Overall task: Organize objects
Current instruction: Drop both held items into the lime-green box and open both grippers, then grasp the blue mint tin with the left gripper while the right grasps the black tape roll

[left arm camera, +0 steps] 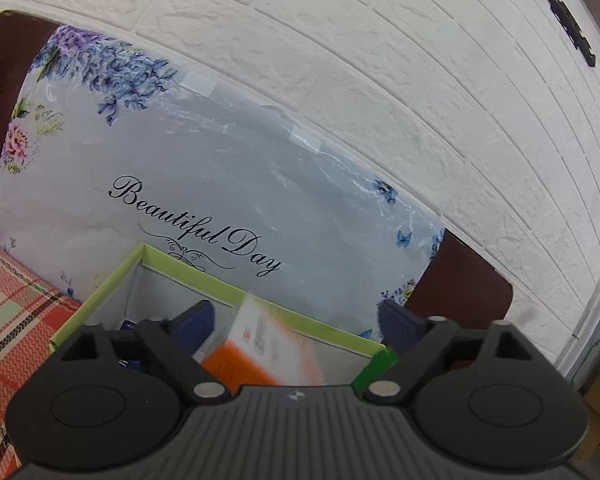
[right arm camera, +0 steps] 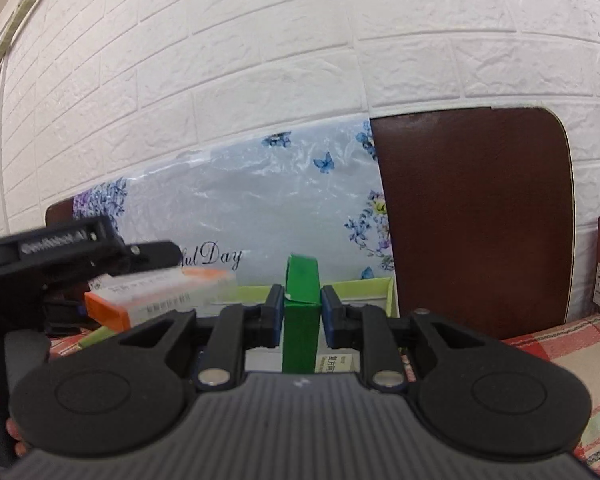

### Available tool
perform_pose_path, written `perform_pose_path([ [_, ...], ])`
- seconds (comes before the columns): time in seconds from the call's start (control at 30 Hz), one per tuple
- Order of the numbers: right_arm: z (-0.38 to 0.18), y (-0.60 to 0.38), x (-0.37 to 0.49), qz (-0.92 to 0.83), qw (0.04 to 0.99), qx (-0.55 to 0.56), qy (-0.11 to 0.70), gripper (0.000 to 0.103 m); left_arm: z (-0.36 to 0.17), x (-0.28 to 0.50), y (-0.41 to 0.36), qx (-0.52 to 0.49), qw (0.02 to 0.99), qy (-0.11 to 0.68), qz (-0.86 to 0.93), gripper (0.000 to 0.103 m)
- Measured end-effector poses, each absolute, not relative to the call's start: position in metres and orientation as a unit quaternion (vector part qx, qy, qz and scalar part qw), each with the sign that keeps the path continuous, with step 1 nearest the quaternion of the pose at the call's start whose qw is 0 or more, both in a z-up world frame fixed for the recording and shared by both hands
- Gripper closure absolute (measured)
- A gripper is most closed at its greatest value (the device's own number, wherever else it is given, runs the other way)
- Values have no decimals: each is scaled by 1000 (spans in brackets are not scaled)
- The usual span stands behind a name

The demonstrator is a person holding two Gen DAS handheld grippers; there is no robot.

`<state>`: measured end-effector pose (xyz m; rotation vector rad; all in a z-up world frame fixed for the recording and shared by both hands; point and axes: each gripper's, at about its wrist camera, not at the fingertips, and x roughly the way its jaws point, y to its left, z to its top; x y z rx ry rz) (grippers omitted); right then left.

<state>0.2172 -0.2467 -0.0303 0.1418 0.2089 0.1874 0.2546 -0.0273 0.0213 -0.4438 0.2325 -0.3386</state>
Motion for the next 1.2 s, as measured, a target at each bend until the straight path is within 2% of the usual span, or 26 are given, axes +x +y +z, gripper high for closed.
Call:
perform_pose_path([
  [0.03, -32, -247, 215, 87, 989, 68, 103, 34, 23, 251, -30, -207, 958, 107, -165, 3],
  [0.13, -30, -249, 205, 74, 991, 67, 87, 16, 26, 241, -33, -186, 964, 94, -166, 2],
  [0.33, -22, -254, 193, 72, 991, 77, 88, 2, 26, 234, -29, -197, 960, 111, -167, 1],
  [0.6, -2, -250, 166, 77, 991, 74, 83, 0, 47, 199, -16, -237, 952, 104, -161, 1],
  [0.83, 11, -245, 126, 82, 993, 50, 68, 0, 53, 154, -20, -207, 961, 80, -165, 1],
  [1.03, 13, -250, 100, 66, 994, 41, 75, 0, 34, 139, -20, -187, 963, 113, -158, 1],
  [1.2, -15, -262, 83, 62, 990, 61, 108, 0, 3, 143, -19, -186, 961, 135, -155, 1],
])
